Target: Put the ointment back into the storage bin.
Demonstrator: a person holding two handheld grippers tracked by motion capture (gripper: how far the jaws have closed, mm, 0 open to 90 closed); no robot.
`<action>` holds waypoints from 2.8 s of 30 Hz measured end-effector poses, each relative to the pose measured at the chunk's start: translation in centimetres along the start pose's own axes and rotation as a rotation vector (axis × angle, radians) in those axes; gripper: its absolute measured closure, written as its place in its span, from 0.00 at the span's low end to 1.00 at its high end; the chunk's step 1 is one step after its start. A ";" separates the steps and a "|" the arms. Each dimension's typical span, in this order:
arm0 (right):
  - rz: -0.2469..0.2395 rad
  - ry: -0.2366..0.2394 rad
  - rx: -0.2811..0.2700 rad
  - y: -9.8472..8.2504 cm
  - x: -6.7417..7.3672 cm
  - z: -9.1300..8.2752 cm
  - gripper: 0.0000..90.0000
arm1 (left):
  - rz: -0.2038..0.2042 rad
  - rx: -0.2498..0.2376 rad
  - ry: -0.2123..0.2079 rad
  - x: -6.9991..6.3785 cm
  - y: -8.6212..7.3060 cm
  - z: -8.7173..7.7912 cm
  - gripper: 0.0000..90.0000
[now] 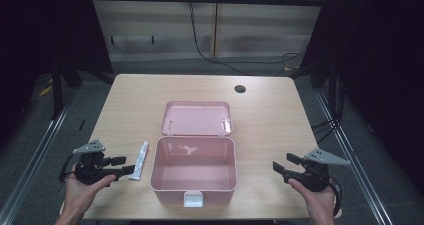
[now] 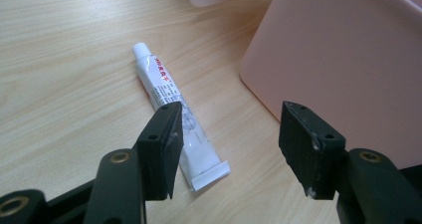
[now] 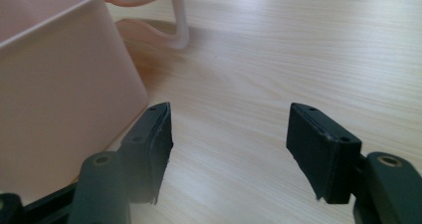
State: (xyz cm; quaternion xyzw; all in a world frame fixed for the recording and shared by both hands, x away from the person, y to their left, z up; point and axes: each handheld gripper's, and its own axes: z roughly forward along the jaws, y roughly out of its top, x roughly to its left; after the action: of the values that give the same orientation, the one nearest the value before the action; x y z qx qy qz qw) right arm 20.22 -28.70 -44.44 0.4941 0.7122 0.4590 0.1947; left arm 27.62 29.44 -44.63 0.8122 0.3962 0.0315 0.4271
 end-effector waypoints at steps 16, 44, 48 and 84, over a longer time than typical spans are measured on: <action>0.037 0.092 0.018 0.0 1.1 -0.1 0.43 | 0.011 0.072 0.013 -1.3 2.1 -0.9 0.64; 0.021 0.102 0.048 0.1 1.5 0.5 0.39 | 0.022 0.344 0.031 -0.7 7.4 2.4 0.62; 0.021 0.105 0.051 0.1 1.6 0.5 0.39 | -0.004 0.386 0.018 -0.1 7.6 3.2 0.65; 0.021 0.157 0.084 0.0 1.8 1.0 0.35 | -0.075 0.548 0.136 1.9 7.1 8.5 0.63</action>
State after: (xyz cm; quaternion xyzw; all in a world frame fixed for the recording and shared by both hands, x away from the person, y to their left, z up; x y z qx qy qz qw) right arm 20.18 -26.61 -44.64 0.4718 0.7387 0.4681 0.1124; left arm 36.59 22.73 -45.45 0.8783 0.4472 -0.0382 0.1649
